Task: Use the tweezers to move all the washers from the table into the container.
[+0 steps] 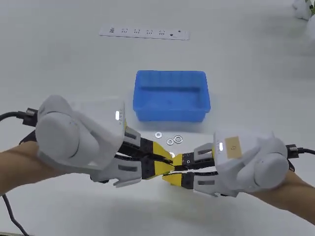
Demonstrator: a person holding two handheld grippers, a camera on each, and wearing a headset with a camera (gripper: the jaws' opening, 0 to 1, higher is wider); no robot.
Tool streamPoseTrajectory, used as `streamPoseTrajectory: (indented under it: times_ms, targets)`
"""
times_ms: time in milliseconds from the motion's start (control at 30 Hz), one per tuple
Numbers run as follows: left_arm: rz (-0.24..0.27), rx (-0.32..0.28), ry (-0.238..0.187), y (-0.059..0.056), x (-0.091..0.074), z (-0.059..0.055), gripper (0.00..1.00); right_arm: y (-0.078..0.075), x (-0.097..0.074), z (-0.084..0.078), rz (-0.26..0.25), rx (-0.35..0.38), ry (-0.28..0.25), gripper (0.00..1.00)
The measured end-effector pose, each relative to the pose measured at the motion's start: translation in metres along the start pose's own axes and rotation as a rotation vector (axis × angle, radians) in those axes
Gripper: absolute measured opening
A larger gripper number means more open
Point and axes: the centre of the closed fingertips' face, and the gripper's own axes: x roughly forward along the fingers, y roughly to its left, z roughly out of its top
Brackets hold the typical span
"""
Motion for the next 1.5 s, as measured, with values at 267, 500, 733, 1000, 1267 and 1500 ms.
streamPoseTrajectory:
  times_ms: [267, 500, 733, 1000, 1267, 1500]
  targets:
    - [0.027, -0.017, -0.048, 0.001, 0.010, 0.004, 0.07, -0.001, -0.002, -0.003, 0.007, 0.003, 0.012, 0.08]
    - [0.027, -0.006, -0.053, 0.002, 0.012, 0.005, 0.07, -0.003, 0.000, -0.003, 0.002, 0.014, 0.021, 0.11]
    - [0.032, -0.013, -0.048, 0.004, 0.010, 0.003, 0.06, -0.003, 0.004, 0.000, 0.018, 0.003, 0.017, 0.09]
    - [0.040, 0.004, -0.023, 0.003, 0.005, -0.004, 0.08, -0.002, 0.004, -0.001, 0.027, 0.001, 0.014, 0.08]
    - [0.026, 0.016, -0.021, 0.001, 0.007, -0.003, 0.07, -0.001, 0.003, -0.002, 0.030, -0.003, 0.028, 0.08]
    - [0.004, 0.057, 0.009, 0.000, 0.003, -0.004, 0.06, 0.000, 0.005, -0.001, 0.046, -0.023, 0.050, 0.08]
